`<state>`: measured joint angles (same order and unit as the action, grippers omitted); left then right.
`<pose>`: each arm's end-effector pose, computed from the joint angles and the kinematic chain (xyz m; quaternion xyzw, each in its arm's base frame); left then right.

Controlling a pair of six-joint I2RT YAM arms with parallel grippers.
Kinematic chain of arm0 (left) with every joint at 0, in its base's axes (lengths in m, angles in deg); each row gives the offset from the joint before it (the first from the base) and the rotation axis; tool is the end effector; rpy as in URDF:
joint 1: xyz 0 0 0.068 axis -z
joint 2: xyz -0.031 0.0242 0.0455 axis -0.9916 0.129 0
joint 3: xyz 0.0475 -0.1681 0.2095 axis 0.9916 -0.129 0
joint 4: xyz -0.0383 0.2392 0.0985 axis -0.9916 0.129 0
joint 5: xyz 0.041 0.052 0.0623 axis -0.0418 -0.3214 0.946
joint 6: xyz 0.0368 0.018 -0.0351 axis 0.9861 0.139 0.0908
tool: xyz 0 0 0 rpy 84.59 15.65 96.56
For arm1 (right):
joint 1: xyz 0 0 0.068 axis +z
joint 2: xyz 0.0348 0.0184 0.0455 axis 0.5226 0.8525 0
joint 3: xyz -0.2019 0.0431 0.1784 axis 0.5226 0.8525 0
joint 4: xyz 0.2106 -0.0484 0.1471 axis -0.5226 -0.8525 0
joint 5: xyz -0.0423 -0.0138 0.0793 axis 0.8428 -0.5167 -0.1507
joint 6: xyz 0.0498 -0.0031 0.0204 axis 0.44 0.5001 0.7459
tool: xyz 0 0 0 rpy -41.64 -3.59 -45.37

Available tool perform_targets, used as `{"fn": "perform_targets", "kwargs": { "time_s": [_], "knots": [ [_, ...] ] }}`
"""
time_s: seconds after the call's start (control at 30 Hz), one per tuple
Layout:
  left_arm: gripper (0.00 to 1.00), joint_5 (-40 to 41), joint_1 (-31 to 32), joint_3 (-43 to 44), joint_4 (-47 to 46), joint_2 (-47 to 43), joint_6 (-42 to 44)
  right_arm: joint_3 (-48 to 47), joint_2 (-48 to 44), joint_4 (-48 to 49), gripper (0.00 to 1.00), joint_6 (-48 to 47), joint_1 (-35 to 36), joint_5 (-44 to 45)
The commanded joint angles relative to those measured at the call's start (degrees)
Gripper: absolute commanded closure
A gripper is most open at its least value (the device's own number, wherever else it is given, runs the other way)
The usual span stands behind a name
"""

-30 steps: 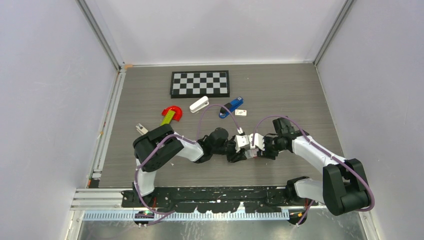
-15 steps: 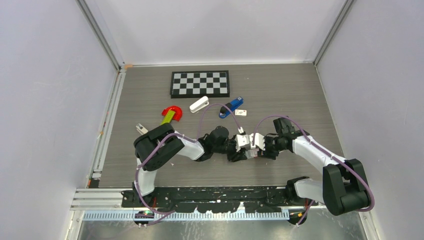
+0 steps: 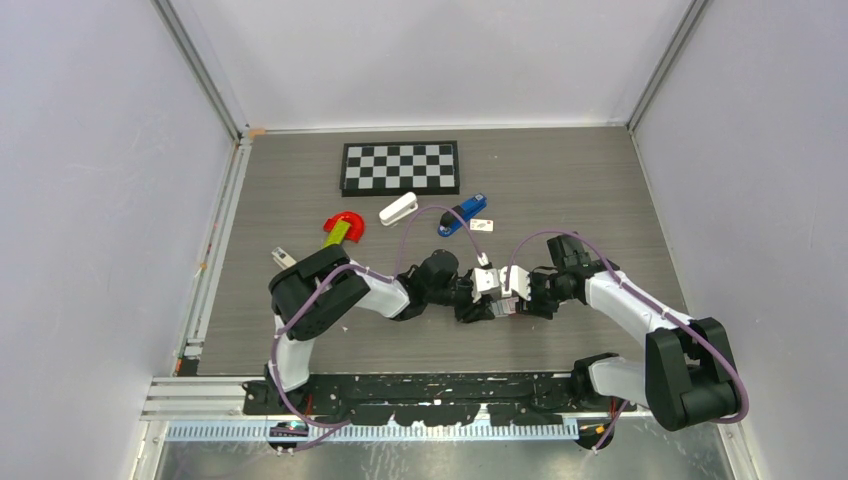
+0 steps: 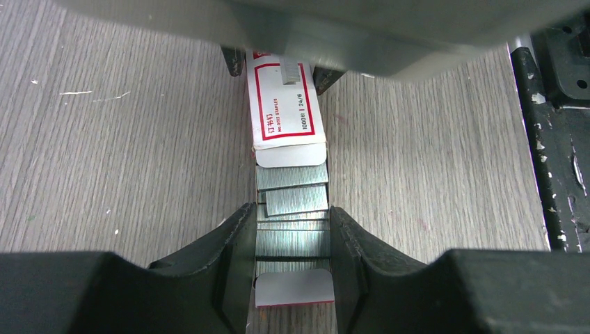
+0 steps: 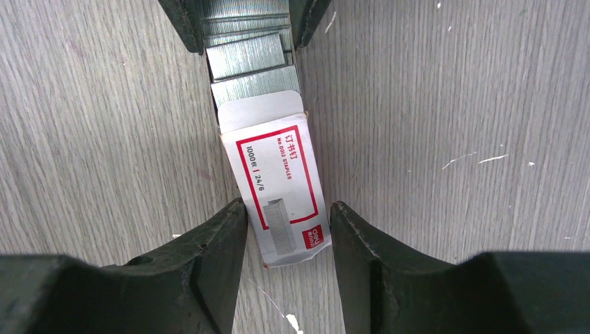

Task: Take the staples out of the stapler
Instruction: Close the staple box at the center of the board.

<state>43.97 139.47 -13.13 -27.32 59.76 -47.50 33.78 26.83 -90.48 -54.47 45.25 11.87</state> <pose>0.1908 -0.3249 0.1176 0.5582 0.6190 -0.4070 0.3736 0.1823 0.0625 0.1556 -0.6861 0.6626 0.1314 0.2702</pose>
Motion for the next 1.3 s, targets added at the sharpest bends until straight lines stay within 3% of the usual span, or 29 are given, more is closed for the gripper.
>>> {"fn": "perform_targets", "kwargs": {
  "time_s": [0.0, 0.8, 1.27],
  "knots": [
    [0.77, 1.2, 4.2, 2.8, 11.8, 5.3, -1.3, 1.1, 2.2, 2.2, 0.47, -6.4, 4.3, 0.5],
    [0.78, 7.6, 3.4, 0.4, 3.6, 5.4, -8.3, 0.5, 1.7, -1.9, 0.47, -9.1, 5.8, -0.3],
    [0.79, 13.9, 3.5, -0.6, 4.2, 4.7, -10.2, 0.3, 1.7, -2.6, 0.47, -9.0, 5.9, -0.5]
  ]
}}
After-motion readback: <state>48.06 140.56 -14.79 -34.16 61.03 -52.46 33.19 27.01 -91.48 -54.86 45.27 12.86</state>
